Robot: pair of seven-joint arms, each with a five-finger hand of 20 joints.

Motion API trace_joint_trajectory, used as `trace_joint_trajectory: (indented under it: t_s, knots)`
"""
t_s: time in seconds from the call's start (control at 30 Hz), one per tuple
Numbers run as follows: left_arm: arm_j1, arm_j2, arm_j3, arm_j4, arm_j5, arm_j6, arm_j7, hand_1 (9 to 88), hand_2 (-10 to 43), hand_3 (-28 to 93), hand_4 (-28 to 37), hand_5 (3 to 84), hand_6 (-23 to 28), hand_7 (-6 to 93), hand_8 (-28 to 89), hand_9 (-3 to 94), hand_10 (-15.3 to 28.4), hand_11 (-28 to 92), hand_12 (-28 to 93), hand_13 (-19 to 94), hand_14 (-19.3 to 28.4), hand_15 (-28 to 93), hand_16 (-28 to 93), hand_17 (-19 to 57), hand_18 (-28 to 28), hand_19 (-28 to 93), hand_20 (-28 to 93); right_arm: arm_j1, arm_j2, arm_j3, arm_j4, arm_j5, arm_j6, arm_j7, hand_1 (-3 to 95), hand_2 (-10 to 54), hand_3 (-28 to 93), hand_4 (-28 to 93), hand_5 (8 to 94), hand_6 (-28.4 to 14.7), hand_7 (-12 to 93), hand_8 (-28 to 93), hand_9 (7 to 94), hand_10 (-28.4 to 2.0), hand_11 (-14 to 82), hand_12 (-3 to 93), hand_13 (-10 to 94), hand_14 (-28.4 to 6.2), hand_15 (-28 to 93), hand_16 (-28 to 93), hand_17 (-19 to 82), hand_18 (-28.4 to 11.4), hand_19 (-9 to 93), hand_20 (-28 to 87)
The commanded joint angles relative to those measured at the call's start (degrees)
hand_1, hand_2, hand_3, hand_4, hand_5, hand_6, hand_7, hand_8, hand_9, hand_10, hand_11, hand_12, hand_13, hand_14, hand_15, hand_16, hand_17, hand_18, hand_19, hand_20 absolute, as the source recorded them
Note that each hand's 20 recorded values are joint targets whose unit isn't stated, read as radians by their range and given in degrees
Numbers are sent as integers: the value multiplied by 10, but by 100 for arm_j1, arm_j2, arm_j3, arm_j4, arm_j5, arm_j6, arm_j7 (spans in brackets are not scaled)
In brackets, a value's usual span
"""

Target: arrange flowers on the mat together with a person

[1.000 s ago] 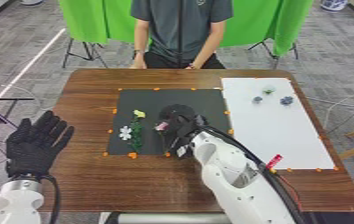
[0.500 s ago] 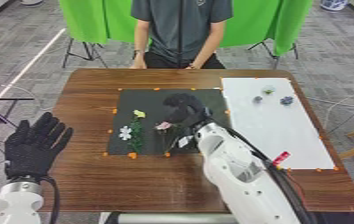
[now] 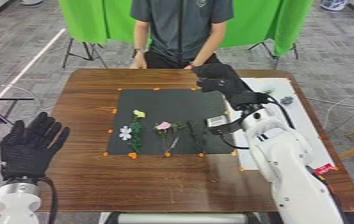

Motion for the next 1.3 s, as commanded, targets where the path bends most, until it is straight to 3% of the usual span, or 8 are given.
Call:
trace_joint_trajectory:
  t_s: [0.03, 0.13, 0.23, 0.43, 0.8, 1.0, 1.17, 1.3]
  knots:
    - [144, -49, -56, -63, 2, -35, 93, 315, 130, 728, -271, 570, 86, 240, -82, 549, 162, 281, 201, 436, 181, 543, 25, 3, 189, 425, 283, -1172, 505, 1223, -254, 2538, 434, -7, 303, 74, 799, -251, 458, -60, 161, -125, 413, -150, 103, 127, 355, -153, 296, 127, 165, -186, 542, 131]
    - [39, 24, -89, -1, 16, -43, -39, 314, 130, 729, -270, 570, 86, 240, -82, 549, 162, 281, 200, 436, 183, 543, 26, 3, 189, 425, 283, -1559, 581, 1578, -425, 2746, 753, -126, 296, 78, 796, -250, 453, -59, 155, -122, 407, -149, 96, 125, 348, -154, 285, 130, 158, -187, 533, 132]
    - [31, 38, -98, -7, 56, -78, 12, 314, 129, 729, -270, 570, 86, 240, -82, 548, 162, 281, 200, 435, 183, 543, 26, 3, 188, 425, 283, -1808, 619, 1801, -611, 2997, 1081, -150, 288, 80, 796, -247, 452, -60, 150, -117, 408, -148, 96, 126, 348, -155, 278, 139, 155, -189, 526, 137]
    - [64, 37, -119, -29, -28, -89, 147, 314, 128, 729, -271, 570, 86, 240, -82, 548, 162, 281, 201, 435, 182, 543, 26, 3, 188, 425, 283, -1882, 474, 1896, -722, 2863, 1298, -233, 284, 82, 796, -246, 454, -58, 149, -115, 410, -149, 100, 126, 348, -155, 272, 148, 153, -189, 517, 144]
    - [-135, 55, 26, 49, -25, 10, 59, 316, 130, 727, -274, 570, 85, 240, -82, 549, 162, 282, 201, 435, 182, 543, 25, 3, 189, 426, 284, -1920, 365, 1954, -807, 2935, 1276, -101, 295, 87, 792, -245, 484, -57, 170, -118, 421, -149, 119, 128, 366, -156, 302, 158, 162, -193, 581, 190]
    - [-37, -20, 73, 1, -102, 75, 123, 316, 131, 727, -273, 569, 85, 242, -81, 550, 162, 283, 201, 435, 182, 544, 25, 2, 188, 427, 284, -1961, 320, 2018, -873, 2898, 1086, -18, 302, 76, 794, -242, 493, -57, 180, -126, 422, -149, 120, 127, 368, -155, 308, 151, 164, -192, 583, 194]
    - [-158, 39, 109, 49, -61, -32, 125, 316, 131, 728, -273, 571, 85, 242, -82, 550, 162, 283, 201, 436, 181, 544, 25, 3, 188, 427, 284, -2002, 412, 2085, -922, 2745, 1392, -109, 307, 58, 800, -242, 496, -55, 188, -129, 421, -147, 122, 127, 369, -153, 309, 148, 166, -191, 583, 194]
    - [-76, 42, 74, 27, -88, 21, 82, 316, 130, 729, -272, 571, 85, 242, -82, 549, 161, 284, 202, 436, 180, 544, 25, 3, 188, 428, 284, -2029, 467, 2102, -954, 2771, 1417, -88, 318, 43, 802, -241, 497, -52, 194, -131, 420, -145, 124, 128, 370, -149, 313, 148, 166, -190, 585, 195]
